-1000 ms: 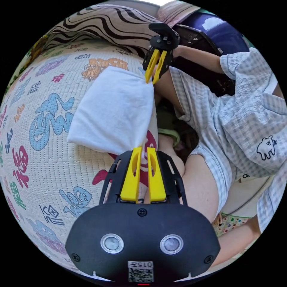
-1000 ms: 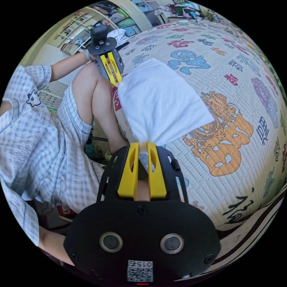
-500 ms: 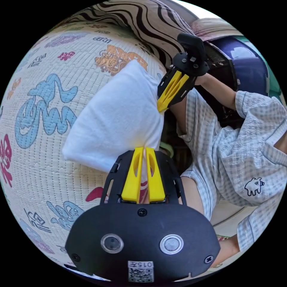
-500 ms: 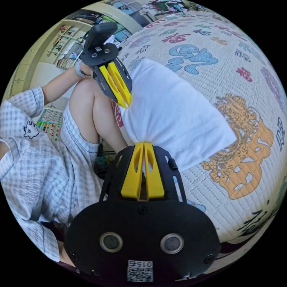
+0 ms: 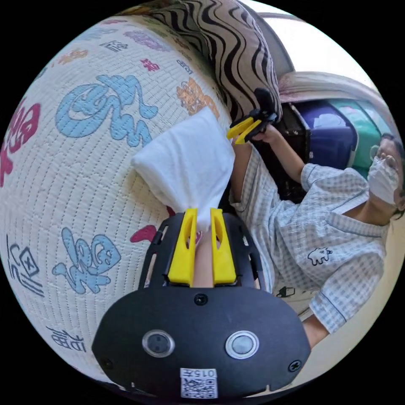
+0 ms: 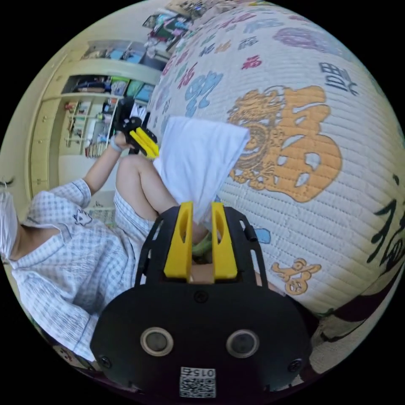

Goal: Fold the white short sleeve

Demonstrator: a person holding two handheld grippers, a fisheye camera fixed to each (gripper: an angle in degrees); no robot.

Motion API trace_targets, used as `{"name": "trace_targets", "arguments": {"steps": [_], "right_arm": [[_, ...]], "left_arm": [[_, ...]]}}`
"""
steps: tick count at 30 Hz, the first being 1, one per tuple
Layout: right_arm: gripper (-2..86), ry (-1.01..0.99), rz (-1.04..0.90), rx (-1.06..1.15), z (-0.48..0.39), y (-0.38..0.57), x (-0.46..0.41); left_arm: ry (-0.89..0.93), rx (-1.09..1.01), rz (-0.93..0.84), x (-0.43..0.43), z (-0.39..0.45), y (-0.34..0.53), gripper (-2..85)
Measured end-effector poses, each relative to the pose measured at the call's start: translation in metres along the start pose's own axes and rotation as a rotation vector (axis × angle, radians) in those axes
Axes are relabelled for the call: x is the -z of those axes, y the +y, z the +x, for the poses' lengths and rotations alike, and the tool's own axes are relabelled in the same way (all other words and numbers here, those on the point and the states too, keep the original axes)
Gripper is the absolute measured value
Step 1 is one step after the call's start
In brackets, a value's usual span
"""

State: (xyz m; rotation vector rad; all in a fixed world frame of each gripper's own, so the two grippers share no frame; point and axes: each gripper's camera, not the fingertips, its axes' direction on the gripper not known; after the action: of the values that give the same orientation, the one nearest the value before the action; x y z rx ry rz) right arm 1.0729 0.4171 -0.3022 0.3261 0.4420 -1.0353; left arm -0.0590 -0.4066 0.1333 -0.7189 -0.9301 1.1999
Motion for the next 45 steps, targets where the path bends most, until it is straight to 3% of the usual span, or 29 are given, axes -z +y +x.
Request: {"name": "trace_targets", "arguments": {"steps": [8,15,28,33,36,45], "right_arm": [[11.9,-0.218,0.231,-0.16,0.043,-0.022,-0.005],[11.1,-0.412,0.271,-0.13,0.063,-0.045,-0.031],[4.4,-0.367,0.288,-0.115,0.041,-0.082,-0.083],[3.6,-0.375,0.313,-0.041,-0.01,-0.111,-0.099],[3.4,-0.417,0.303,0.071,-0.063,-0.155,-0.133],[3.0,-0.578,0.209,0.308,-0.249,-0.339,-0.275]], "left_arm": [[0.201,0.31,0.366,0.068,-0.061,0.053,13.1],[0.319,0.308,0.403,0.058,-0.072,0.047,13.4],[0.328,0.273,0.307,0.061,-0.035,0.045,5.8],[0.26,0.262,0.374,0.117,0.004,0.107,5.4],[0.128,0.293,0.432,0.179,0.036,0.174,5.3],[-0.399,0.753,0.463,0.352,0.145,0.381,5.2]]}}
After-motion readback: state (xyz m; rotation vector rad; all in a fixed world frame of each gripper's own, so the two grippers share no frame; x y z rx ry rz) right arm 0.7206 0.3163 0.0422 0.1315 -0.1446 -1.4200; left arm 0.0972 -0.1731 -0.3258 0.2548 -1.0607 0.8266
